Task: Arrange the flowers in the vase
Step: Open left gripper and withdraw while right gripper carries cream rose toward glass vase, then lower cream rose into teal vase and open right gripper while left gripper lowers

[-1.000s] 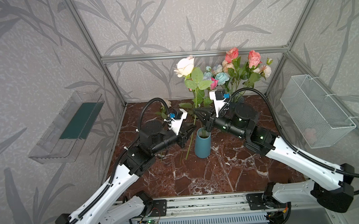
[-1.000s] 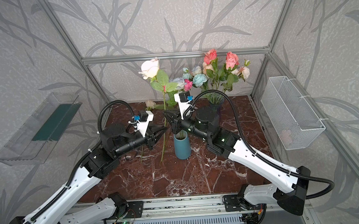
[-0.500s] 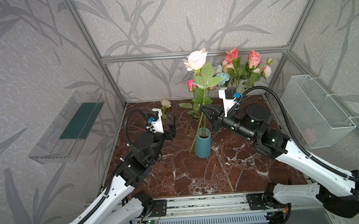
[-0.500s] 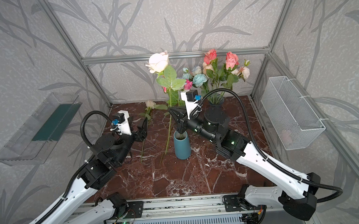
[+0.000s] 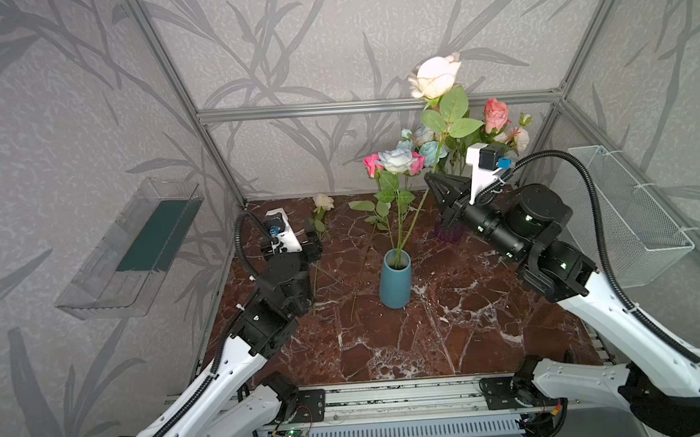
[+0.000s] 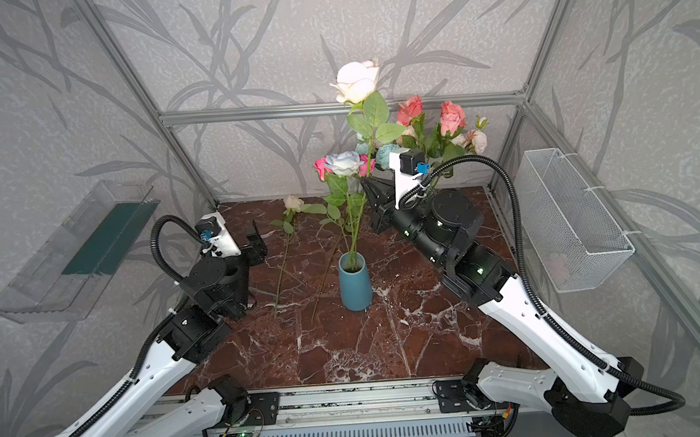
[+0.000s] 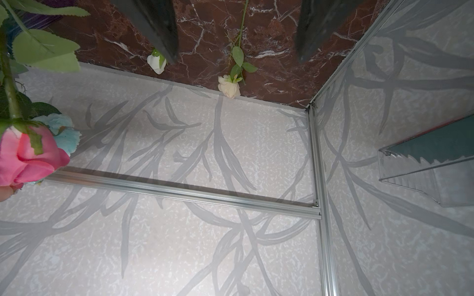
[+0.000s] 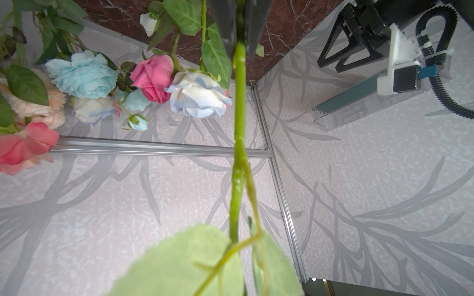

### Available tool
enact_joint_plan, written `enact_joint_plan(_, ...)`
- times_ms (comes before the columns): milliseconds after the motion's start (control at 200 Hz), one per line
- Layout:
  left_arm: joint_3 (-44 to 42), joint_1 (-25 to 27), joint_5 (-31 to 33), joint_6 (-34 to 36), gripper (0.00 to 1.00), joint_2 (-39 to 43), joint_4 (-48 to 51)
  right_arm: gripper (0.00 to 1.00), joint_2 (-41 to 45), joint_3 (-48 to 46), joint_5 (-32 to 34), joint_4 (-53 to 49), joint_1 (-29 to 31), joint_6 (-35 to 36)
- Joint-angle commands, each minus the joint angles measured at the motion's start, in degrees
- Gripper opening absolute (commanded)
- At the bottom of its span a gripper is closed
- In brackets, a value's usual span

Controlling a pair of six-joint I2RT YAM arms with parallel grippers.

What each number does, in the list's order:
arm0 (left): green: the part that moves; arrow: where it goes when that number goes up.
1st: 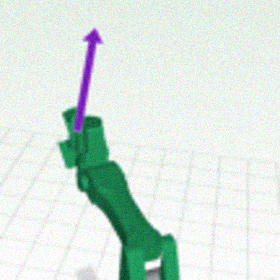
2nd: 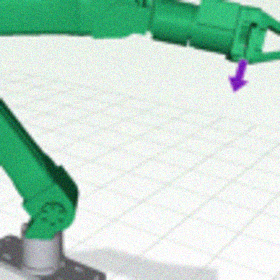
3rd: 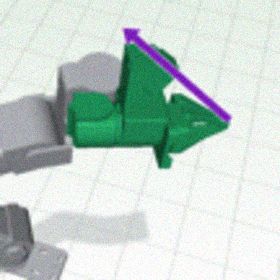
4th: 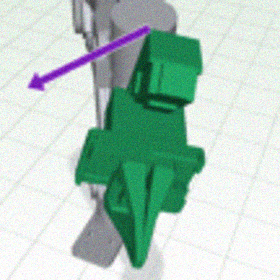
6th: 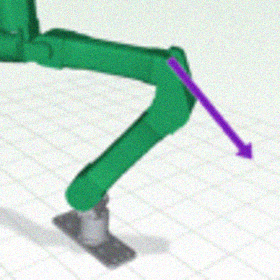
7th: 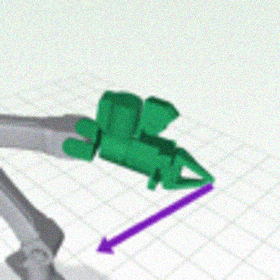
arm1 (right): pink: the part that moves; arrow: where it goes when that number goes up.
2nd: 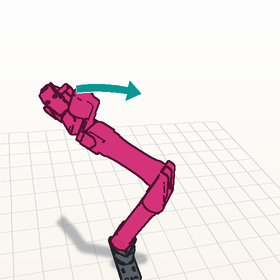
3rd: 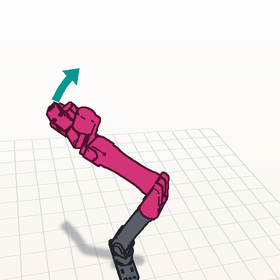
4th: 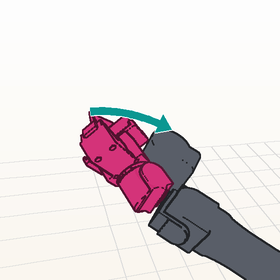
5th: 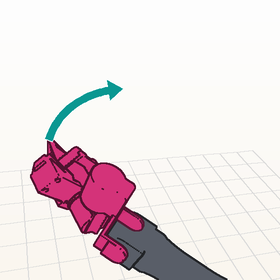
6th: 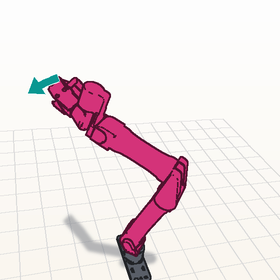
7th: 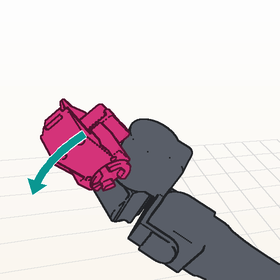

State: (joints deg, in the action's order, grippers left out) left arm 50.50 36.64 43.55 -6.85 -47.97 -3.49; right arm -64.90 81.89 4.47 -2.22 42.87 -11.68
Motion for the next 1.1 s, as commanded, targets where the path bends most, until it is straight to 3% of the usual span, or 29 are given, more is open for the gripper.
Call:
enact_joint_plan(0, 0.4, -0.4, 1.1, -1.6, 0.73, 0.5, -0.4, 0.02, 0.1, 2.2, -0.6, -0.6, -1.8, 0.4)
enact_joint_plan(190, 0.5, -0.7, 0.3, -2.1, 0.73, 0.3, 0.1, 0.02, -0.5, 0.7, -2.4, -1.6, -4.0, -1.9)
enact_joint_plan(405, 1.0, -1.0, -0.6, -2.4, 0.73, -0.8, 0.9, 0.03, -1.1, -7.1, -3.6, 0.3, -4.0, -5.1)
enact_joint_plan(665, 2.0, -1.2, -1.4, -3.0, 0.73, -2.0, 2.7, 0.18, 0.0, -18.9, -4.5, 5.2, -4.0, -9.7)
enact_joint_plan(1095, 2.6, -2.0, -2.4, -3.8, 0.74, -4.4, 3.9, 0.34, 4.7, -21.5, -8.1, -0.2, -3.9, -11.0)
